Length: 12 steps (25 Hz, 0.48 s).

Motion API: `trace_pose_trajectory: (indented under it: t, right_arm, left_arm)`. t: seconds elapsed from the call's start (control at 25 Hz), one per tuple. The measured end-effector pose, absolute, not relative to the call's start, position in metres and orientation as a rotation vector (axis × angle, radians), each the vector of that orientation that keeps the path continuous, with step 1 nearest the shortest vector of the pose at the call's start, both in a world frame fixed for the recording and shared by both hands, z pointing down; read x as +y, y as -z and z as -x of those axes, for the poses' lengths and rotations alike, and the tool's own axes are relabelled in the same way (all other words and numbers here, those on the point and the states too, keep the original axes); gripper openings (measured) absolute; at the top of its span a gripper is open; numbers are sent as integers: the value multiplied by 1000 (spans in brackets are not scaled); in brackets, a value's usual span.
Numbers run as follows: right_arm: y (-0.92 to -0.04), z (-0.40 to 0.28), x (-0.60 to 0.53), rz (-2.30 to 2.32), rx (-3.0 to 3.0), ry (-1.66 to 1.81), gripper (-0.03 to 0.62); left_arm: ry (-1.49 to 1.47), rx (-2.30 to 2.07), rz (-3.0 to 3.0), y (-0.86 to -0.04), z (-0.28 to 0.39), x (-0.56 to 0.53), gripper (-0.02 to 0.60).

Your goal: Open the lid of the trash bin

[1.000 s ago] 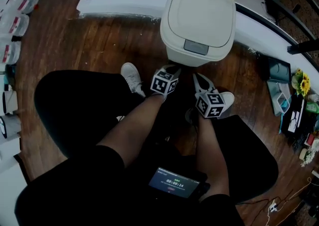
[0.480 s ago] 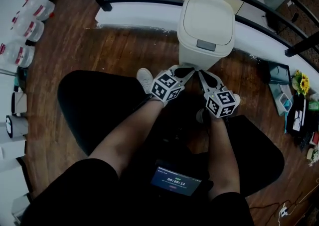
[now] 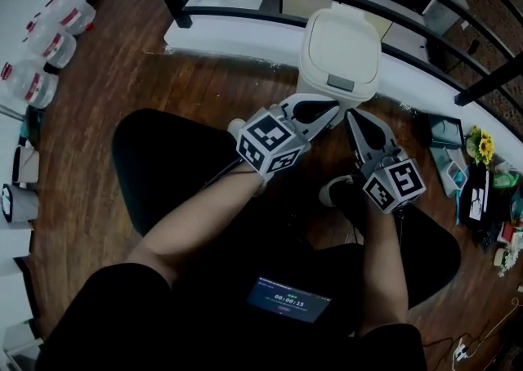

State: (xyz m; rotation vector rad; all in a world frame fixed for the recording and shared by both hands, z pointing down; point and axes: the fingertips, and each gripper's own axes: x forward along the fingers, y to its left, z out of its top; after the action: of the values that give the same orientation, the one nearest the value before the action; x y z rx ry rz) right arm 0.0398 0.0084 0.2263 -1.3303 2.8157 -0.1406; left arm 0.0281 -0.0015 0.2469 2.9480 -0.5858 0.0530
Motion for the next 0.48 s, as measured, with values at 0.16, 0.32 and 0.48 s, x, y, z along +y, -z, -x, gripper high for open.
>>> trace_pose_trajectory:
  t: [0.16, 0.32, 0.48]
  right_arm:
    - [-180, -34, 38, 1302, 2808, 74, 20]
    - [-166, -23, 64, 1277, 2815, 70, 20]
    - [-169, -14, 72, 1200, 2766, 94, 18]
  left_arm:
    - [33, -539, -2976, -203, -12, 26, 21]
    - [48, -511, -2985, -192, 1, 51, 21]
    - [42, -459, -3066, -202, 7, 67, 21]
